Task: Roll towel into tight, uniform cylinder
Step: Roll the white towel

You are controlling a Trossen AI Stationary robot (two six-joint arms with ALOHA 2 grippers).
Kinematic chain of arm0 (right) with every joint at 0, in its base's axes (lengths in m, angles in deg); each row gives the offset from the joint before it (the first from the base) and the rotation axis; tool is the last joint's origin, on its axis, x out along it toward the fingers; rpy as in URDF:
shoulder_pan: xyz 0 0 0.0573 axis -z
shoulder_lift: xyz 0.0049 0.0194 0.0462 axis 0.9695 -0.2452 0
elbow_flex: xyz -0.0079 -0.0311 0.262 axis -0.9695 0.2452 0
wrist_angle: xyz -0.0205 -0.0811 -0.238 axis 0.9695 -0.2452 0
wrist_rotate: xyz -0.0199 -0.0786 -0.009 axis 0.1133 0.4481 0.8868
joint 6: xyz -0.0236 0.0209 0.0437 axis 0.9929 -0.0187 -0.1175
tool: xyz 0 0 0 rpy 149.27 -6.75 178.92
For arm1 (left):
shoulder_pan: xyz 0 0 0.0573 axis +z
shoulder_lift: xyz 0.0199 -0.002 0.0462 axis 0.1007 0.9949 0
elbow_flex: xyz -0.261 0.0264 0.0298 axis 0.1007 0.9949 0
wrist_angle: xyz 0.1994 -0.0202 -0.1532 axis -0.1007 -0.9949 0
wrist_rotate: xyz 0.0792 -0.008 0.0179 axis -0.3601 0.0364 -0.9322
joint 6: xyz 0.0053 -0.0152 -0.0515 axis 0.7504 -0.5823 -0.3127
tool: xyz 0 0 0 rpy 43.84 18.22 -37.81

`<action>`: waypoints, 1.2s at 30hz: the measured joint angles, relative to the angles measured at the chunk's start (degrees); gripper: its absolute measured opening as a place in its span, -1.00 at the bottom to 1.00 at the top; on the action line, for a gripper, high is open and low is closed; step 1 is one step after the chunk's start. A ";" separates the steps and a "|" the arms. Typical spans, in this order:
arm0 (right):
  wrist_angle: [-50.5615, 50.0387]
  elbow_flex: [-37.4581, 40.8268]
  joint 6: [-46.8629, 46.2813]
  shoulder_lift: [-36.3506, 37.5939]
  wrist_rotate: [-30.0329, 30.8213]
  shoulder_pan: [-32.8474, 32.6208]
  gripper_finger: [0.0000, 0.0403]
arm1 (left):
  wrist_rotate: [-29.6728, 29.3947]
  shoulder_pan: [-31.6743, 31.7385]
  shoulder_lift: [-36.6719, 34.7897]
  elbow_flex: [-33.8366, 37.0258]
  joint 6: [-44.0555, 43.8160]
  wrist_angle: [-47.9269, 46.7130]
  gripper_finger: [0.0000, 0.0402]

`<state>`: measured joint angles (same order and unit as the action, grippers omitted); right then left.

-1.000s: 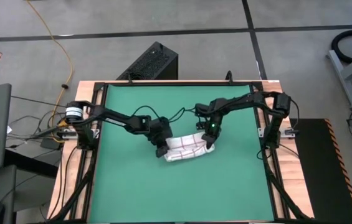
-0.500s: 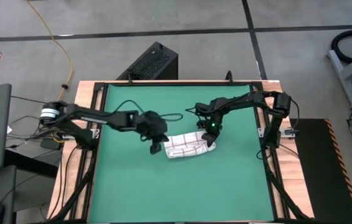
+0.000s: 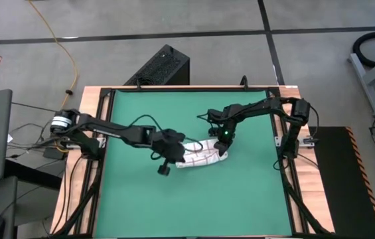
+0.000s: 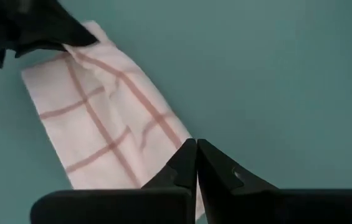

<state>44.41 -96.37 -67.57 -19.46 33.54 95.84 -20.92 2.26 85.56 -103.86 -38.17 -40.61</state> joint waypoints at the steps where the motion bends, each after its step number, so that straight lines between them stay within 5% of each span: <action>1: 0.09 0.00 -0.05 0.00 0.02 0.00 -0.82 | -1.68 -0.78 0.38 -0.53 2.41 -1.74 -1.00; 23: 3.29 0.00 -1.97 0.04 1.18 -0.87 -0.82 | -18.23 -5.56 7.89 -2.64 7.67 -5.09 -1.00; 36: 3.33 0.00 -1.48 0.04 1.35 -0.92 -0.82 | -15.20 -1.01 7.74 -2.72 -5.32 -6.40 -1.00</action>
<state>47.74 -96.37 -69.06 -19.42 34.90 94.92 -36.12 1.25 93.30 -106.58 -43.49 -47.01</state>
